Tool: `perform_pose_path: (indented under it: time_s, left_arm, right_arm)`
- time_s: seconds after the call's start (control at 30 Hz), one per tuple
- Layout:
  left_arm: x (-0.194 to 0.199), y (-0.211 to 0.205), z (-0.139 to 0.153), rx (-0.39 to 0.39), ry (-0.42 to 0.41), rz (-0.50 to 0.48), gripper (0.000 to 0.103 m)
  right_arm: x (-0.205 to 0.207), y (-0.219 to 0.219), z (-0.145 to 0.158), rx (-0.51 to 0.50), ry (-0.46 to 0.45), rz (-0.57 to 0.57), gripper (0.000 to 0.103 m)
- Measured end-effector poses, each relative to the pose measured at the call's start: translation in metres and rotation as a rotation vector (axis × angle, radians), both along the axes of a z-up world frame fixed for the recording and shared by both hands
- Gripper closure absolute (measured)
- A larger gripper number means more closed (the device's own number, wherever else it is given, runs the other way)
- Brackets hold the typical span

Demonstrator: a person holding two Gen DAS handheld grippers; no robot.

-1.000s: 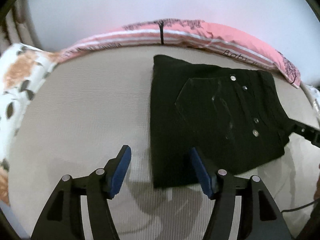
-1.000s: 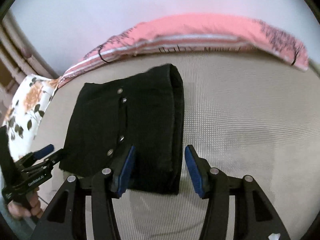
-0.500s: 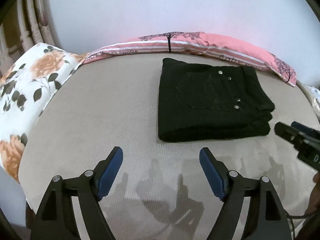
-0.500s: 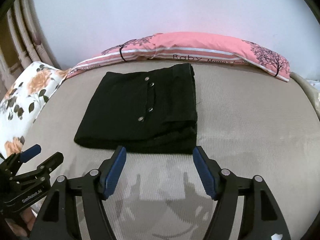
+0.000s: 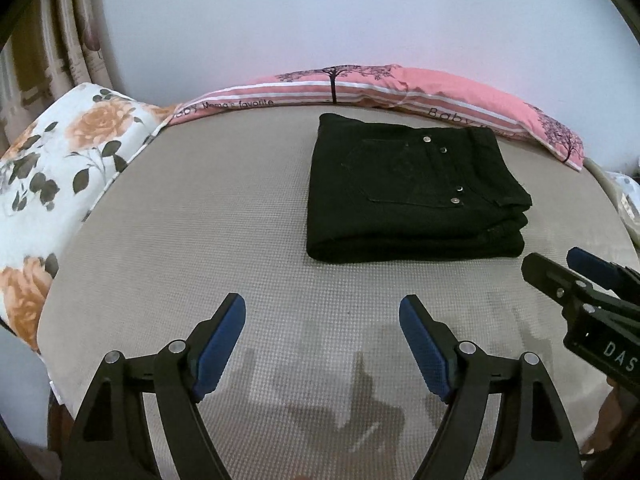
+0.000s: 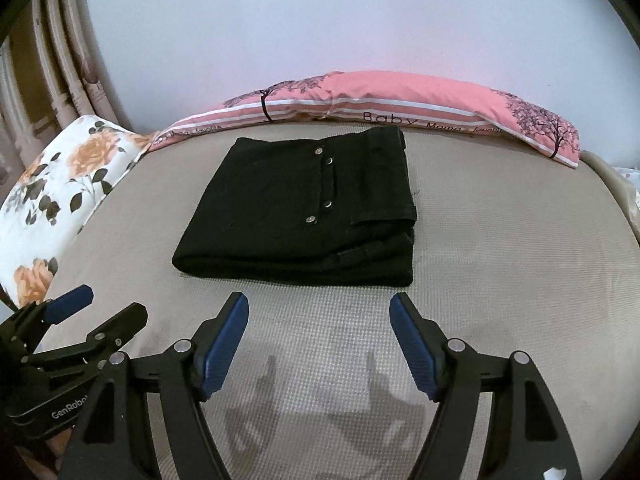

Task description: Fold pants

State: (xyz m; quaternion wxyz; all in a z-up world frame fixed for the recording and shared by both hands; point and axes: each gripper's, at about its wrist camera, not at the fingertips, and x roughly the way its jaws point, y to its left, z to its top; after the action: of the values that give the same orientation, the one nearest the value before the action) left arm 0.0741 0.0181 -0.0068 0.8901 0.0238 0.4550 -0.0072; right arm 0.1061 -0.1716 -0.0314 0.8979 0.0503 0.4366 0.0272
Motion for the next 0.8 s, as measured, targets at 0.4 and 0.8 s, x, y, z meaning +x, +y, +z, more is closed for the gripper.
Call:
perform_pose_path:
  time_s: [0.4,0.8]
  left_arm:
    - [-0.0033,-0.0008,-0.0046,0.025,0.009,0.017,0.024]
    - [-0.0034,0.0006,-0.0096,0.034,0.023,0.024,0.024]
  right_arm:
    - [-0.0044,0.0021,-0.0034,-0.012,0.000,-0.007,0.032]
    - [-0.0042,0.0025,-0.0092,-0.003,0.022,-0.008,0.032]
